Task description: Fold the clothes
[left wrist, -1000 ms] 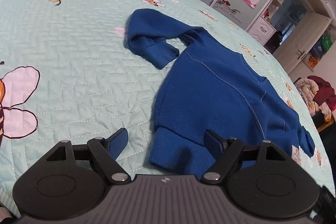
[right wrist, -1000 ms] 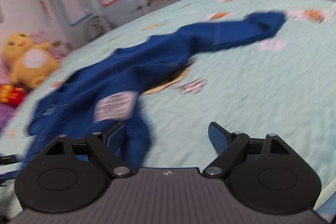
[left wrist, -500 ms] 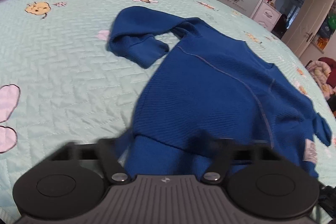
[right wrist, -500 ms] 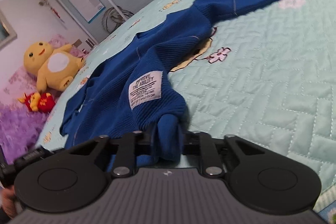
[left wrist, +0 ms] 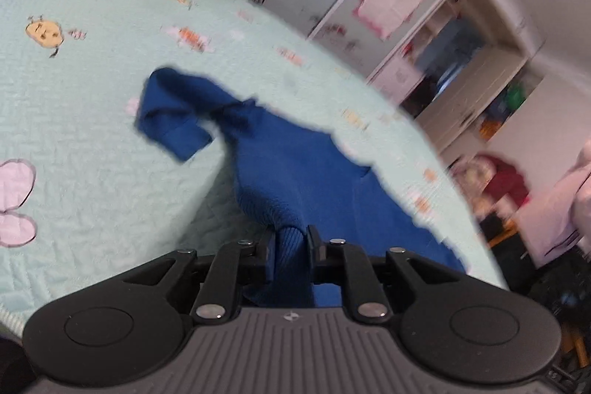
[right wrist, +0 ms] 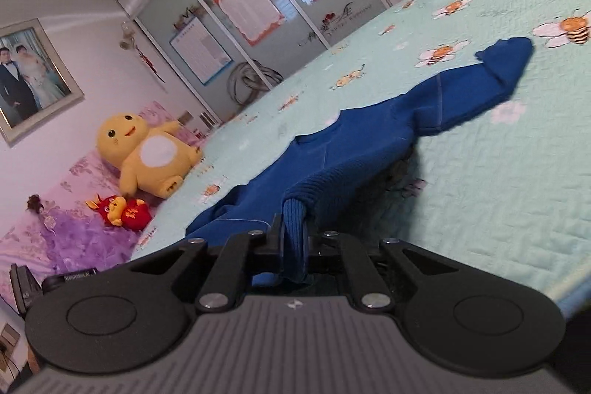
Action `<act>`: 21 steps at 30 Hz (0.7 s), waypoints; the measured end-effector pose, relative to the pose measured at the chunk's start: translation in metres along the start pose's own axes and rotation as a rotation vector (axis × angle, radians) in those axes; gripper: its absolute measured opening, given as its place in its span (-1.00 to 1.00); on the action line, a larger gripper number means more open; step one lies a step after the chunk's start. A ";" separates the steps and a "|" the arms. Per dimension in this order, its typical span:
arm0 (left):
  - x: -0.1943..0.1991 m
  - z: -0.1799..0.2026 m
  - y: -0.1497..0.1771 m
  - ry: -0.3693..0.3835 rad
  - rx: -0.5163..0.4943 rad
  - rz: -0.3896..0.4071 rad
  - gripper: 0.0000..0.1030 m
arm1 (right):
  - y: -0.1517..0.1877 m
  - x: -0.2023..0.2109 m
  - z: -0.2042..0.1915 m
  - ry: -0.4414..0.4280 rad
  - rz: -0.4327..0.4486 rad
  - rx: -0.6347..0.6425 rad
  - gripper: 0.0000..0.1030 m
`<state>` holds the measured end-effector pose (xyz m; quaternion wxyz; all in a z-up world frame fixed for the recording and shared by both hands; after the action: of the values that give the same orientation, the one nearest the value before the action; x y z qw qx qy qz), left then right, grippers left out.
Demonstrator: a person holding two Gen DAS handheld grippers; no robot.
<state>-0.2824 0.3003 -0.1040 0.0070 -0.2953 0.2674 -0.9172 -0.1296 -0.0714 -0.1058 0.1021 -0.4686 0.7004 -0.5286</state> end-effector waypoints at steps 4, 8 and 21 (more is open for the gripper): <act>-0.029 -0.025 0.031 -0.170 -0.012 -0.088 -0.53 | 0.047 -0.017 0.032 0.085 -0.194 -0.088 -0.77; -0.019 -0.027 0.045 -0.186 -0.074 -0.080 -0.23 | 0.067 -0.012 0.038 0.152 -0.231 -0.080 -0.62; 0.012 -0.042 0.071 -0.362 -0.521 0.014 0.08 | 0.060 0.023 -0.013 0.243 -0.192 0.402 0.07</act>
<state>-0.3255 0.2579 -0.1607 -0.0151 -0.4435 0.4897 -0.7505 -0.1829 -0.0805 -0.1423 0.0575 -0.4364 0.5404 -0.7171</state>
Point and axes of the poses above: each gripper's, at about its wrist camera, not at the fingertips, and x roughly against the way its jaws point, z to its right, y to its underside, the point moved 5 cm from there along -x, roughly the way its jaws point, and after that the axes turned 14 degrees about x, right-handed, at the moved point
